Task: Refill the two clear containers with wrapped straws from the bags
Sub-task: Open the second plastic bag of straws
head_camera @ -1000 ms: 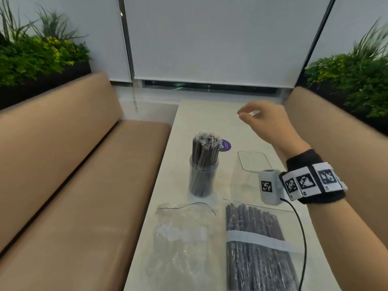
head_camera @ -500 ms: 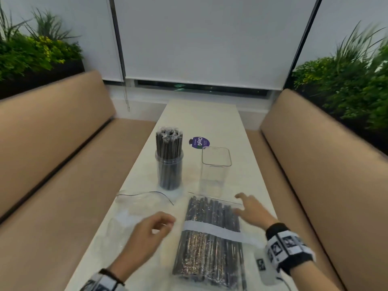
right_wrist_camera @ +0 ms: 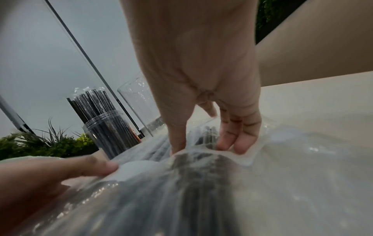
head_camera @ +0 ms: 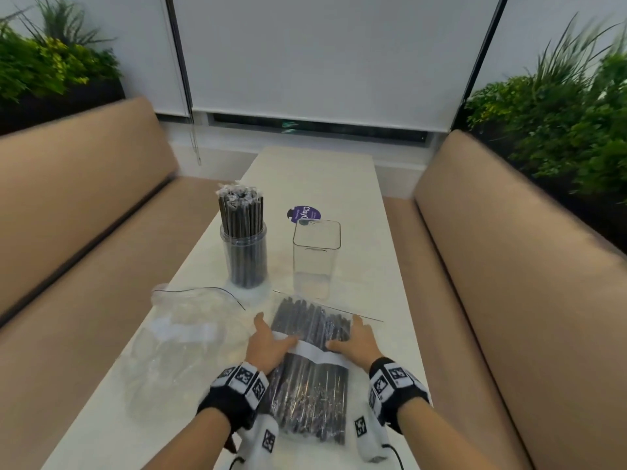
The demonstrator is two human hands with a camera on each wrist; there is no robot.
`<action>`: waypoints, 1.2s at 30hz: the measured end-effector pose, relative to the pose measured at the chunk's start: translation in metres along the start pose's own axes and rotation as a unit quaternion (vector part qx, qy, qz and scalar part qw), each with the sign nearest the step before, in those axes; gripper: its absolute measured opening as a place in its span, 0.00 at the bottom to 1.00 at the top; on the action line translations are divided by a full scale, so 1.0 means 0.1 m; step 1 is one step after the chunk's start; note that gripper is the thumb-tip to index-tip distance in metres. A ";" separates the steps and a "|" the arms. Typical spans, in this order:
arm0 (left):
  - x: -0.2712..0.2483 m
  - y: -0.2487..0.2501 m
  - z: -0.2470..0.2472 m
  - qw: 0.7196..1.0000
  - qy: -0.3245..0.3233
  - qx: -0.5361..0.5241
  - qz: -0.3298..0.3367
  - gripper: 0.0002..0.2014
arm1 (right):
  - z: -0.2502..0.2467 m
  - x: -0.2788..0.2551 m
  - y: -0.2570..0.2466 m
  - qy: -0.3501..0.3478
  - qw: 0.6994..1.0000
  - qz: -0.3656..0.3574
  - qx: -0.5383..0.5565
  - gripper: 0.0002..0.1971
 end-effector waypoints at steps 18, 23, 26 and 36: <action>-1.39 1.01 0.08 0.798 0.008 0.193 0.570 0.27 | -1.49 -1.34 -1.20 0.047 0.970 -0.144 0.189 0.13; -1.33 1.09 -0.20 0.835 -0.058 0.085 0.540 0.16 | -1.43 -1.53 -1.20 0.172 0.960 -0.217 0.050 0.07; -1.10 1.44 -0.55 0.892 0.007 -0.075 0.446 0.06 | -1.25 -1.84 -1.39 0.235 0.919 -0.318 -0.003 0.06; -0.94 1.95 -0.88 0.935 -0.150 -0.193 0.256 0.11 | -0.70 -2.18 -1.52 0.250 0.850 -0.419 -0.198 0.28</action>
Point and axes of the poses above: each hand's wrist, its own x-axis towards the middle knuckle, its own z-axis out of the palm, y = z × x, the point moved 6 cm from there along x, towards the middle knuckle, and after that the axes turned 2 degrees about z, right-handed, at the moved point
